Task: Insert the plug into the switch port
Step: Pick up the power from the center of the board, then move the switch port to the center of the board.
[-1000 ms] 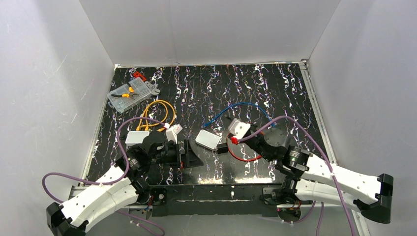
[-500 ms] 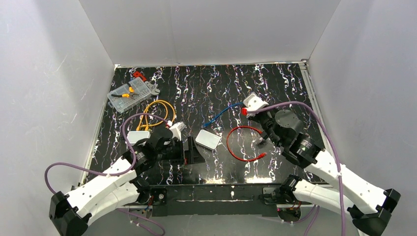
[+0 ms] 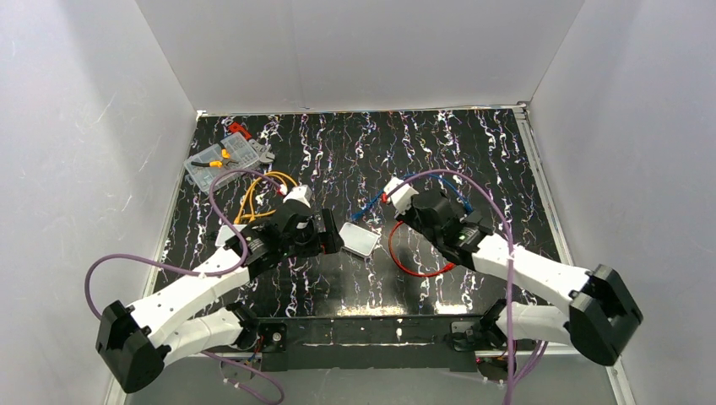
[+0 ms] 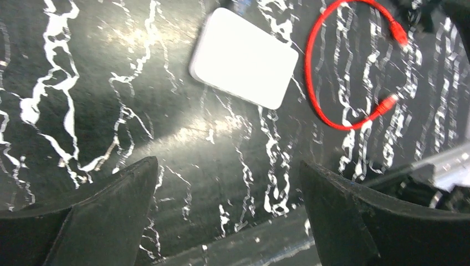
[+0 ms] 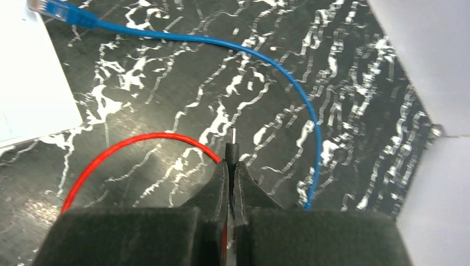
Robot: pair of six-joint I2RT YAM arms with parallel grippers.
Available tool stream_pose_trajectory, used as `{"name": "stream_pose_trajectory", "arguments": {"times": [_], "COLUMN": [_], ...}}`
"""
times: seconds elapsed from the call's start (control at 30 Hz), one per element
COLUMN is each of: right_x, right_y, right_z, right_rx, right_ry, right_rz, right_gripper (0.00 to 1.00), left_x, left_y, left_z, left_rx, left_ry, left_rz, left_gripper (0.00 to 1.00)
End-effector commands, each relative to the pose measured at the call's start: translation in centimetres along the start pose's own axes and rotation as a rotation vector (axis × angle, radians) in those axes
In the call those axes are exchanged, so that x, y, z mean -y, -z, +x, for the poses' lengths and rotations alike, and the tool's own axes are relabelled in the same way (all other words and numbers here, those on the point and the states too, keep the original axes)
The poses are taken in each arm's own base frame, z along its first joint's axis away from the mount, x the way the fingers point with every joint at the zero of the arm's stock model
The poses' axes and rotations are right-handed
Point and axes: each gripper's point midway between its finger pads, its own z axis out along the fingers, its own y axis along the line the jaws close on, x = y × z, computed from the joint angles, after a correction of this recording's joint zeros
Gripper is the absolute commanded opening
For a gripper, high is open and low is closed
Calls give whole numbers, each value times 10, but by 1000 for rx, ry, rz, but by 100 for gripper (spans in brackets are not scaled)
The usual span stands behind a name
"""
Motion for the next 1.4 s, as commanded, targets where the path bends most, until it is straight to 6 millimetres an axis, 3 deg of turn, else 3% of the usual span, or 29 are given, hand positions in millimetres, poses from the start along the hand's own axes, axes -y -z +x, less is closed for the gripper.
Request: {"name": "stream_pose_trajectory", "arguments": {"times": [0.0, 0.33, 0.6, 0.8, 1.07, 1.37], "right_x": [-18, -72, -97, -115, -144, -177], "right_y": [-19, -52, -81, -94, -92, -67], "right_z": [-32, -41, -40, -28, -9, -15], "right_rx": [118, 95, 32, -15, -64, 2], "right_ry": [-146, -168, -158, -152, -154, -124], "right_rz": [-75, -314, -410, -472, -591, -768], "right_gripper": [1, 1, 1, 1, 1, 1], "left_x": [-23, -54, -62, -63, -62, -67], "left_y": [-10, -31, -25, -11, 4, 8], "left_z": [-22, -5, 2, 5, 6, 4], "left_rx": [89, 40, 33, 39, 61, 68], "left_ry": [-13, 77, 106, 118, 135, 120], "left_rz": [-137, -174, -175, -166, -137, -165], "left_gripper": [98, 98, 98, 98, 98, 98]}}
